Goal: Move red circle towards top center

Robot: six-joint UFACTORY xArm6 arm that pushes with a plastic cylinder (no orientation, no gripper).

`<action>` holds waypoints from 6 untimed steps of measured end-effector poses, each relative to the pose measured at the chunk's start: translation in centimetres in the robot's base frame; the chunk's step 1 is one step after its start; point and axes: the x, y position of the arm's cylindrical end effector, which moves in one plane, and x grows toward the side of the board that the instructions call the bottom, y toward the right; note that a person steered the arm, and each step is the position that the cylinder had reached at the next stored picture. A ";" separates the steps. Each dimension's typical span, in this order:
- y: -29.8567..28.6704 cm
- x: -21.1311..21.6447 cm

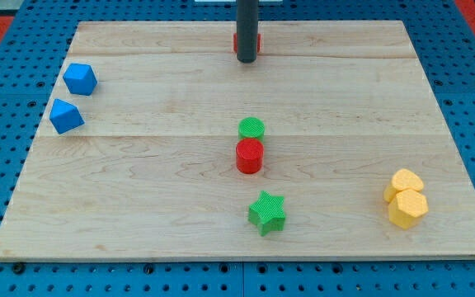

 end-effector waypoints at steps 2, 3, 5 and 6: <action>3.8 4.5; 10.0 11.4; 5.9 20.6; 1.5 21.5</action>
